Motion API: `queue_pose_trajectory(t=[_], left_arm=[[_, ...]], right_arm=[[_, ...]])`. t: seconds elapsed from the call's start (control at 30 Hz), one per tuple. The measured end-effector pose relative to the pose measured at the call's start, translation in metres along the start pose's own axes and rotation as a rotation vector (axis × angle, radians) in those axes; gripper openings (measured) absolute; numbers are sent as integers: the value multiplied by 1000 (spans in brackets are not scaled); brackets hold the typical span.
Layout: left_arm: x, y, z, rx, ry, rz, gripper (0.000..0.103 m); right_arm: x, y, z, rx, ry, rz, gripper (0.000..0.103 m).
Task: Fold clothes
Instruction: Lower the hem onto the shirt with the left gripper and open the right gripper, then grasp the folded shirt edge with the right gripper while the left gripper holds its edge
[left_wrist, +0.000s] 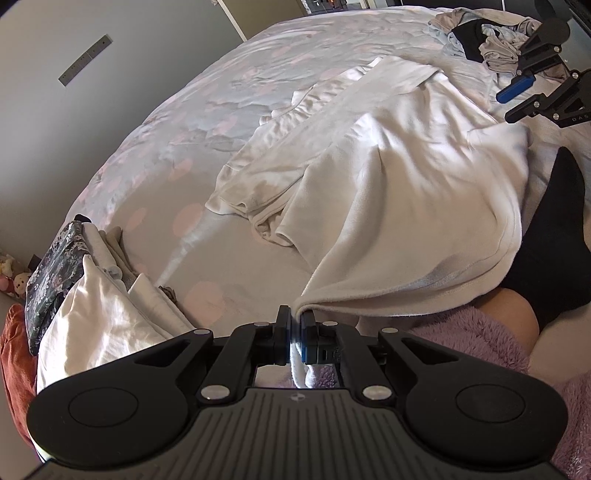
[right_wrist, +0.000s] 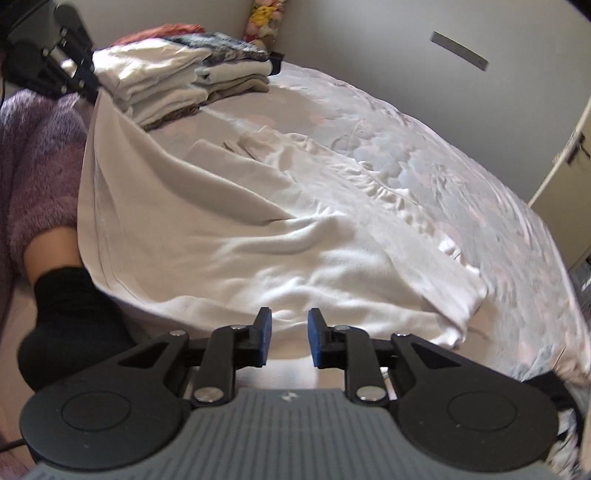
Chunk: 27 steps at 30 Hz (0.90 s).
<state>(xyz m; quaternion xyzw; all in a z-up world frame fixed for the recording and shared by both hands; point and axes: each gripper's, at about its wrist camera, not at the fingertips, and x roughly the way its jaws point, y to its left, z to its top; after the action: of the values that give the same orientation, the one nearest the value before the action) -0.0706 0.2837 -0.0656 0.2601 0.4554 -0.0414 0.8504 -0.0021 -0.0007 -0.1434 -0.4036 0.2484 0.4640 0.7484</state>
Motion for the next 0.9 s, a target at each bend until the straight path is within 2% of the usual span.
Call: queue_pose_trajectory(t=[0.1, 0.33, 0.6, 0.8, 0.9], left_arm=[[2, 0, 0, 7, 2, -2, 3], [7, 1, 0, 7, 8, -12, 3], [13, 9, -3, -29, 7, -45, 3], [18, 16, -5, -60, 12, -73, 3], [20, 18, -6, -73, 13, -77, 3]], right_arm=[[6, 0, 6, -114, 36, 8, 34], [19, 1, 19, -380, 120, 28, 35], [76, -42, 33, -160, 269, 154, 41], [105, -64, 23, 58, 337, 252, 44], [101, -67, 18, 130, 318, 284, 29]])
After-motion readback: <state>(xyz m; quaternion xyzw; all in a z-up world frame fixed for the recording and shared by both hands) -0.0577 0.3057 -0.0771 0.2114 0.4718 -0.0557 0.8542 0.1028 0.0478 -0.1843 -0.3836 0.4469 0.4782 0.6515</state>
